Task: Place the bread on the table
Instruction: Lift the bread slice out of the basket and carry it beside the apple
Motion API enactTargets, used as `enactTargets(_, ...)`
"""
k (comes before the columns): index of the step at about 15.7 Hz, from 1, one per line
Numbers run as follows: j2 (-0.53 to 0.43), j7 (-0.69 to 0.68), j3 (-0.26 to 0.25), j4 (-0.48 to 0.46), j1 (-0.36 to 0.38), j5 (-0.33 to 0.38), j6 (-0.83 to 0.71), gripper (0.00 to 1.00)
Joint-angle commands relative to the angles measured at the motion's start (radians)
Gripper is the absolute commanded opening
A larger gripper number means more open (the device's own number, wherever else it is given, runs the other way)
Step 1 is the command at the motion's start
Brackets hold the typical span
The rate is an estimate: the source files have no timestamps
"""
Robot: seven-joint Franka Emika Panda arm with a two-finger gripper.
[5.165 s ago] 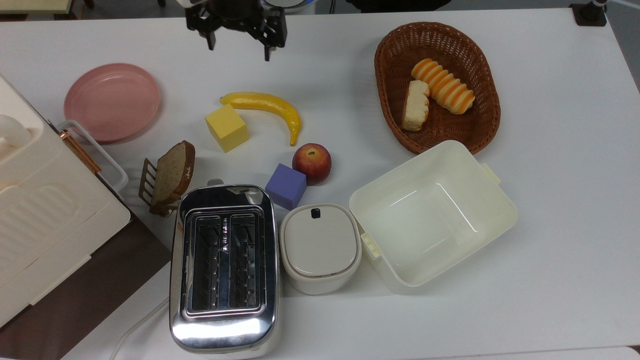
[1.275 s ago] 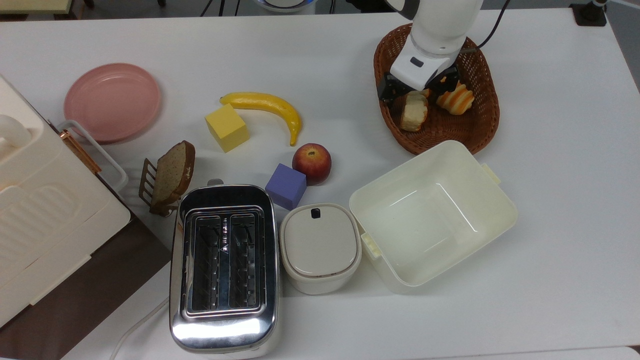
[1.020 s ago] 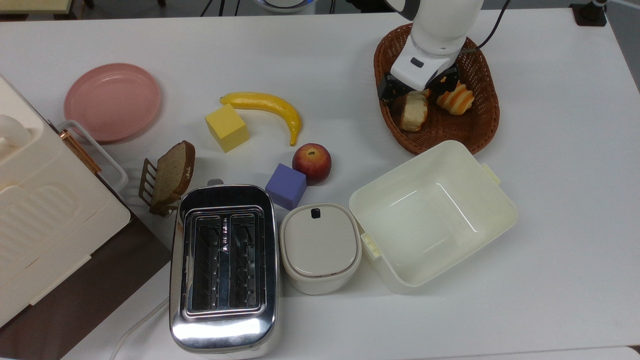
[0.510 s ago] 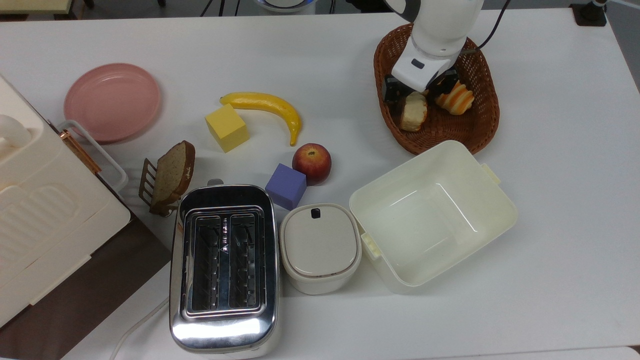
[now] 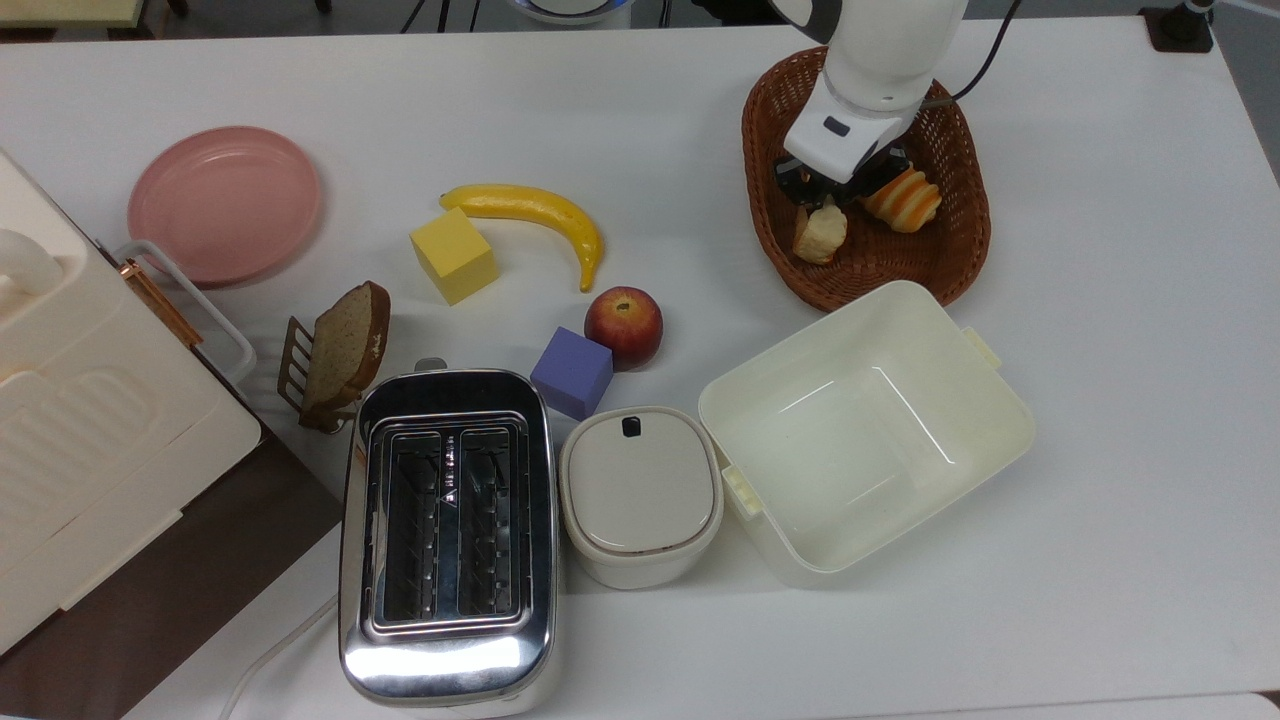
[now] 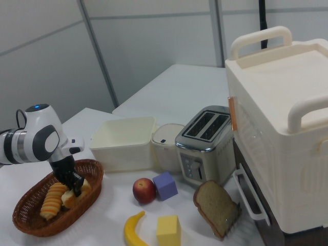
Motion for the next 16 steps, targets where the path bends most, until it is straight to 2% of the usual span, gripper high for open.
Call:
enactTargets(1, -0.095, 0.025, -0.001, -0.021, -0.009, -0.021, 0.024, 0.00)
enactTargets(6, -0.227, 0.024, -0.003, -0.020, -0.073, -0.020, -0.011, 0.00)
enactTargets(13, -0.250, -0.015, -0.008, -0.021, -0.214, -0.029, -0.024, 0.00)
enactTargets(15, -0.244, -0.015, -0.009, -0.021, -0.224, -0.031, -0.024, 0.00)
enactTargets(16, -0.241, -0.015, -0.008, -0.021, -0.224, -0.032, -0.024, 0.06)
